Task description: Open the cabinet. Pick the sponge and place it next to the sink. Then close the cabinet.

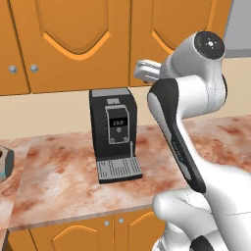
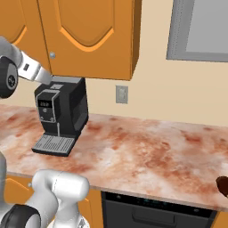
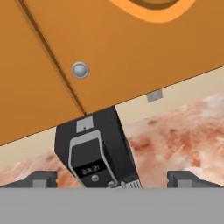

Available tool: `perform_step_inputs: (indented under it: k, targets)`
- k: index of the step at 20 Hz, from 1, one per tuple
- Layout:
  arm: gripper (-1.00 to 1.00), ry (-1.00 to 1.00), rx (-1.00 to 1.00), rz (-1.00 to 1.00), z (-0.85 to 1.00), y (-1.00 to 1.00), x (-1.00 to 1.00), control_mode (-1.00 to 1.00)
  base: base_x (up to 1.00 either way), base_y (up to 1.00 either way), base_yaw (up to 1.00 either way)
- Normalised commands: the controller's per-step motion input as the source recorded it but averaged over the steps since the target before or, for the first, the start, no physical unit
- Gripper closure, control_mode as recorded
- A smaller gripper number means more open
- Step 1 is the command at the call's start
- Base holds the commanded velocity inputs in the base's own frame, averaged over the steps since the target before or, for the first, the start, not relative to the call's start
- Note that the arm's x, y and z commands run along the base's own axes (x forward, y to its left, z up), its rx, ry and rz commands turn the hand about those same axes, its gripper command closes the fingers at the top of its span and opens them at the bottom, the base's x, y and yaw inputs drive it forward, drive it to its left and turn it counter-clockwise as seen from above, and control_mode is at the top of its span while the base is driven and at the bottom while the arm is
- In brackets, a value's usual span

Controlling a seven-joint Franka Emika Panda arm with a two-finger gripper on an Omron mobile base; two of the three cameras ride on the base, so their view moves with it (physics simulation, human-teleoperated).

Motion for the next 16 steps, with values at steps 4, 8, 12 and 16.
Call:
perform_step_inputs:
  k: [4,8,12,16]
  targets:
    - [-1.0,-0.11,0.0,0.17,0.0,0.0,0.38,-1.0,0.0,0.0,0.0]
    - [-1.0,-0.08,0.0,0.11,0.0,0.0,0.15,-1.0,0.0,0.0,0.0]
    - [-1.0,0.0,-0.01,0.08,0.0,0.0,0.21,-1.0,0.0,0.0,0.0]
    - [-1.0,0.0,-0.07,0.02,0.0,0.0,0.3,-1.0,0.0,0.0,0.0]
